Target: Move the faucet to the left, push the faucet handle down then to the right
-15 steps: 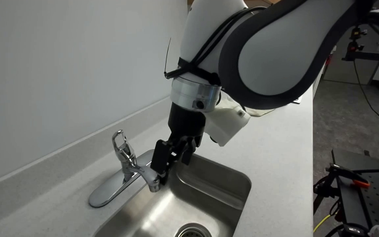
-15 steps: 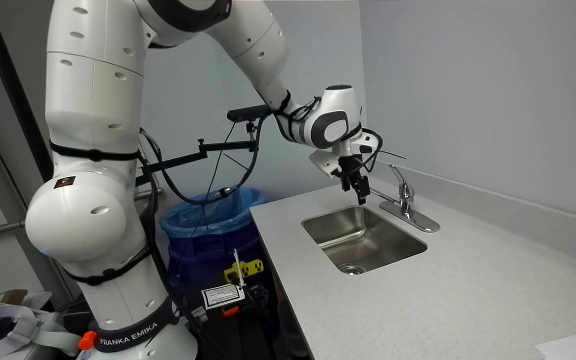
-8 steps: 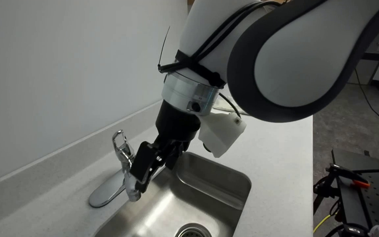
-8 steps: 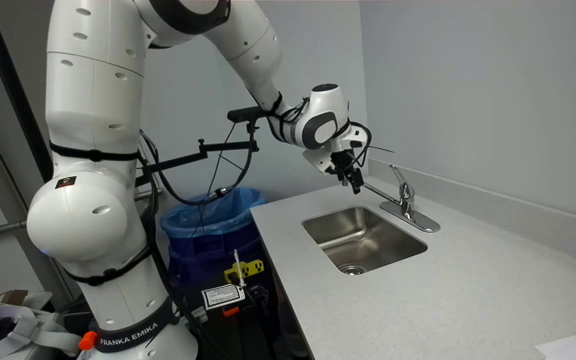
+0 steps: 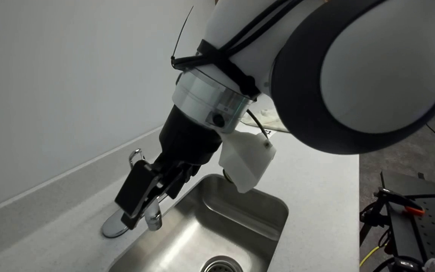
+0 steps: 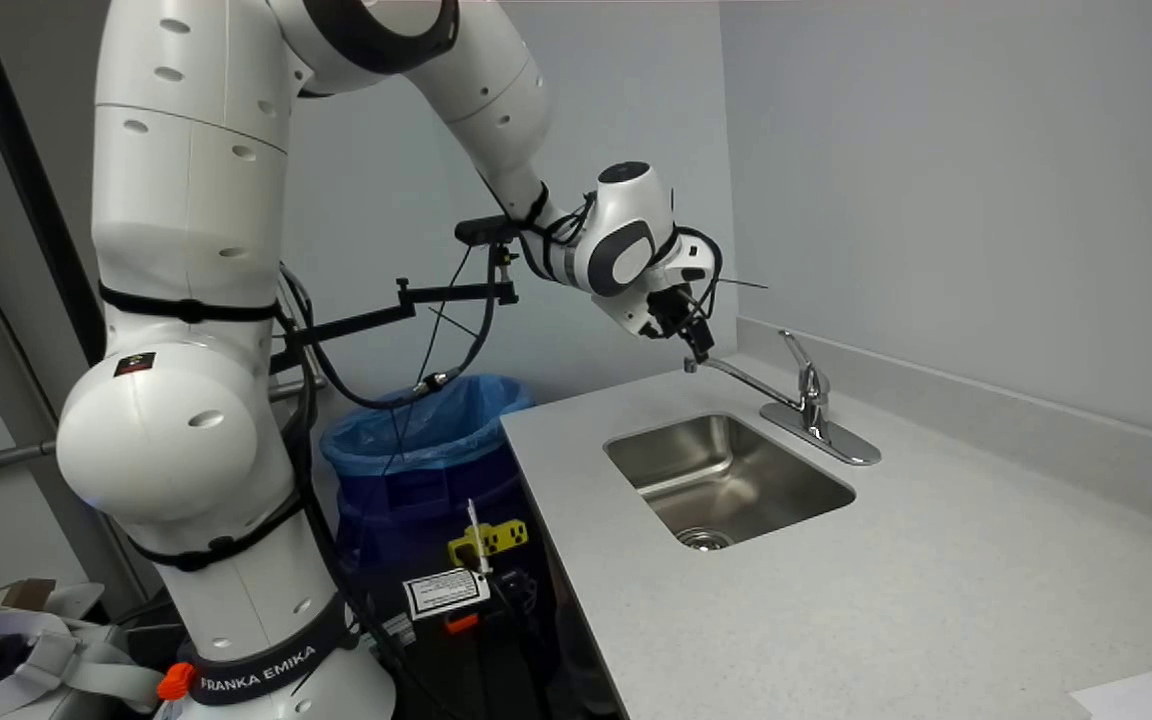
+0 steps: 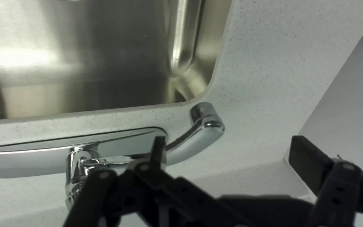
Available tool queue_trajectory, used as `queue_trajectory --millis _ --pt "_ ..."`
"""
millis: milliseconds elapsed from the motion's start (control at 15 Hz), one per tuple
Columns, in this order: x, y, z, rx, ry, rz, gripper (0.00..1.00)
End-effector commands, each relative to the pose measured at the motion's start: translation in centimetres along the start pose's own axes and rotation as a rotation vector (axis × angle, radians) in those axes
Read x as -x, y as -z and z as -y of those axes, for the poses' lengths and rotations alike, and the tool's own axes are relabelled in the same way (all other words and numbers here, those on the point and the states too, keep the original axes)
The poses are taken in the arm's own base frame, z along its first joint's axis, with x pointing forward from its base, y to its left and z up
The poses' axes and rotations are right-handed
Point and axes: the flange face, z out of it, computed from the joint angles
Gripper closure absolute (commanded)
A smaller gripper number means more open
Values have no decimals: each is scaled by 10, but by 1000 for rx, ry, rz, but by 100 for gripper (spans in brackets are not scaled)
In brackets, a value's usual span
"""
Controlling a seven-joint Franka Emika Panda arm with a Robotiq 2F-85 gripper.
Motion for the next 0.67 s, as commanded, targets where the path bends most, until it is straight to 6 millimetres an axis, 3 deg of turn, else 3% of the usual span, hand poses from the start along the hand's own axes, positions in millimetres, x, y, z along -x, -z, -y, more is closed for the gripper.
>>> queue_trajectory --millis 0,600 --pt "-8 9 3 -35 16 -27 0" --pt "-52 36 -26 -29 56 -110 0"
